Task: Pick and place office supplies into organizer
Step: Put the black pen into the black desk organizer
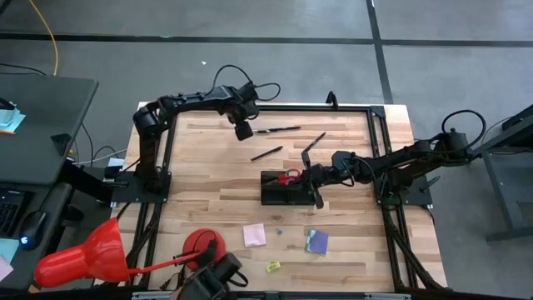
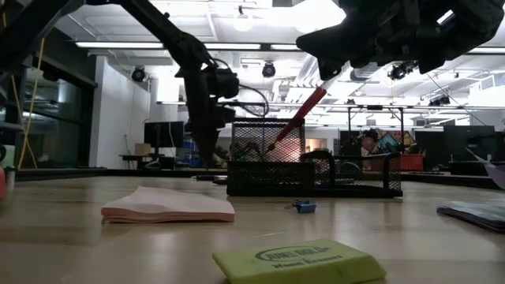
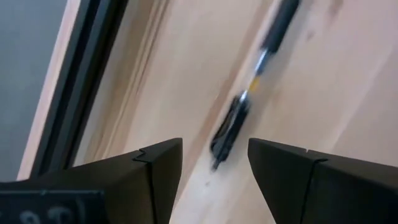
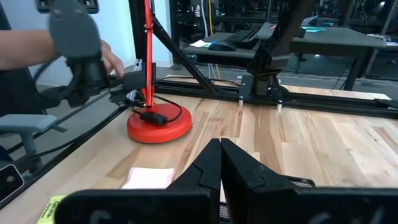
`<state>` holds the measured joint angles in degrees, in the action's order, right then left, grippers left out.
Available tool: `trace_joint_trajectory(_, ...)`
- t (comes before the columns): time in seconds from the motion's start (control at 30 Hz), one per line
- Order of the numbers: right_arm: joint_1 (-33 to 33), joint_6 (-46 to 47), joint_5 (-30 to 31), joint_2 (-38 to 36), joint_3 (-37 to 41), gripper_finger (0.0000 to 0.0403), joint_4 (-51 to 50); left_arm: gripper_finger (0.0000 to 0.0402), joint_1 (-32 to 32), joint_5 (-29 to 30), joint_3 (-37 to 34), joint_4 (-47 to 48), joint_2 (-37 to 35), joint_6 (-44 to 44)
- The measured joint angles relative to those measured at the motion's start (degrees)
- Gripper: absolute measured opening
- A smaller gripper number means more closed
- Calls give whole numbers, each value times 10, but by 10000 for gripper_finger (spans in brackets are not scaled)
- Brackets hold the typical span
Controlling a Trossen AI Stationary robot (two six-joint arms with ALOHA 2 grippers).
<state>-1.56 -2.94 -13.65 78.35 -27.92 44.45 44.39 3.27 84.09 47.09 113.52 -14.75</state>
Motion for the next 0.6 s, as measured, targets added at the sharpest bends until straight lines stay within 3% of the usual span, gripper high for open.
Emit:
trace_joint_trajectory(0.33,0,-5,0,0,0,0,0,175,-2,-15,0,20,0,-3)
trace_joint_trajectory(0.47,0,-5,0,0,0,0,0,175,-5,-26,13,98,0,0)
trace_joint_trajectory(0.6,0,-12,0,0,0,0,0,175,-5,-31,16,115,6,24)
